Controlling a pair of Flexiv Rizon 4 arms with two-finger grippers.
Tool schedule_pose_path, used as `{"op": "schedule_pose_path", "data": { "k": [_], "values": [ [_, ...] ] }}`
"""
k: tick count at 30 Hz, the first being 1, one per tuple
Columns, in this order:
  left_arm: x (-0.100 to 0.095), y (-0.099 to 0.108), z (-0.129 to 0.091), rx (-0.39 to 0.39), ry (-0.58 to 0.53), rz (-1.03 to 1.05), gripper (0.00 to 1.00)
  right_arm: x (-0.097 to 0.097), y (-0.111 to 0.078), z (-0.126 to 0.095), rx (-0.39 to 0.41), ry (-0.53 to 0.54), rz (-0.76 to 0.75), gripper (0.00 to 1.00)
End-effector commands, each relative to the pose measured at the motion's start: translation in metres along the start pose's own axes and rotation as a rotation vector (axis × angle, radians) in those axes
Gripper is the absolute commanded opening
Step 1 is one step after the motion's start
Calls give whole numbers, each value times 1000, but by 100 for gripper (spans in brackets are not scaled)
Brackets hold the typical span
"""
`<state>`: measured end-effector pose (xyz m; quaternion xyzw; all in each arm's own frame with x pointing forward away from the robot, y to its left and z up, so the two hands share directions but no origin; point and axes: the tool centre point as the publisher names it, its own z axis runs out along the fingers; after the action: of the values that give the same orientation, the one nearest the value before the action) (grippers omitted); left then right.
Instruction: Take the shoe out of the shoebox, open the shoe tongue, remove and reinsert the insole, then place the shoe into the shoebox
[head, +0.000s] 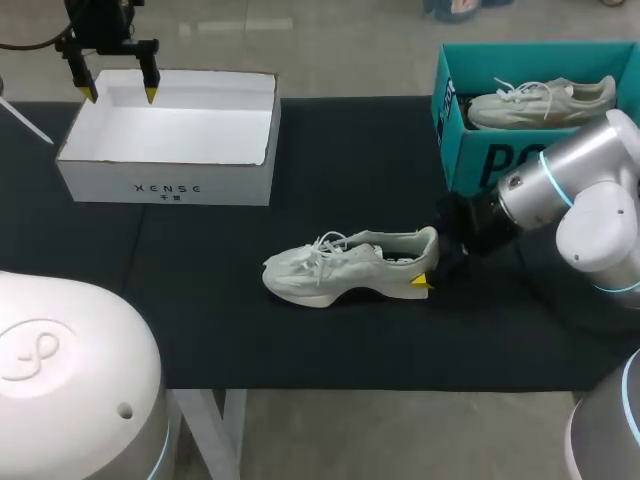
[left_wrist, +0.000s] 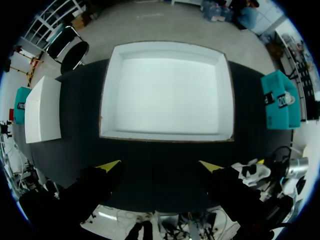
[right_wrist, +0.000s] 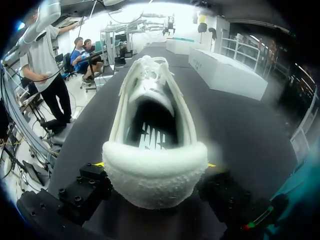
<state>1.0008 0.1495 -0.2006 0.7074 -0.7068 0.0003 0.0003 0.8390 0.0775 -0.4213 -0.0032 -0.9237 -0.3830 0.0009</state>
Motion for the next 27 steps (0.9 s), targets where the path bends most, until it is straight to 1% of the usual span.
{"op": "schedule_pose_path", "data": {
  "k": [1,2,3,4,5,6,7,8,9,10,11,12,13,15,17,18,19,20,21,22,23,24,25,27],
  "values": [
    [22,0,1,9,-37,-43,100,3,0,1,2,-6,1,0],
    [32,1,3,13,-22,-74,100,3,1,1,3,-7,0,0],
    [40,3,5,17,-45,-87,100,3,1,0,4,-8,0,0],
    [48,5,6,29,-21,-99,100,3,0,0,5,-9,-1,0],
    [54,6,9,33,-49,-121,100,3,0,0,5,-10,-1,0],
    [59,8,12,28,-32,-135,100,4,0,0,6,-12,-2,0],
    [66,10,13,41,-60,-127,100,4,1,0,6,-13,-3,0],
    [70,12,14,43,-31,-154,100,4,1,0,8,-13,-3,0],
    [76,15,16,47,-49,-149,100,4,1,0,9,-13,-4,0],
    [81,17,17,58,-28,-171,100,4,0,1,11,-13,-3,0],
    [88,20,19,52,-39,-167,100,4,0,1,11,-14,-2,0],
    [95,22,22,62,-60,-174,100,4,1,1,12,-14,-2,0],
    [101,25,24,64,-19,-172,100,5,1,1,12,-14,-2,0],
    [114,29,29,60,-30,-175,100,5,2,2,14,-14,-3,0],
    [131,34,35,60,-19,-158,100,5,3,3,14,-14,-4,0],
    [140,37,38,56,-36,-156,100,5,3,4,13,-15,-3,0],
    [148,40,40,63,-2,-149,100,5,5,5,12,-15,-3,0],
    [158,42,45,42,-34,-142,100,6,5,5,11,-16,-4,0],
    [169,44,49,43,-47,-152,100,6,7,6,11,-16,-5,0],
    [174,45,51,32,-19,-141,100,6,7,6,10,-16,-5,0],
    [182,47,55,29,-54,-162,100,7,8,6,10,-16,-8,0],
    [197,51,59,26,-41,-137,100,8,9,6,11,-15,-12,0],
    [203,52,61,29,-49,-147,100,8,10,6,11,-16,-13,0],
    [224,58,67,44,-92,-154,100,9,10,6,11,-16,-18,0]
  ]
}}
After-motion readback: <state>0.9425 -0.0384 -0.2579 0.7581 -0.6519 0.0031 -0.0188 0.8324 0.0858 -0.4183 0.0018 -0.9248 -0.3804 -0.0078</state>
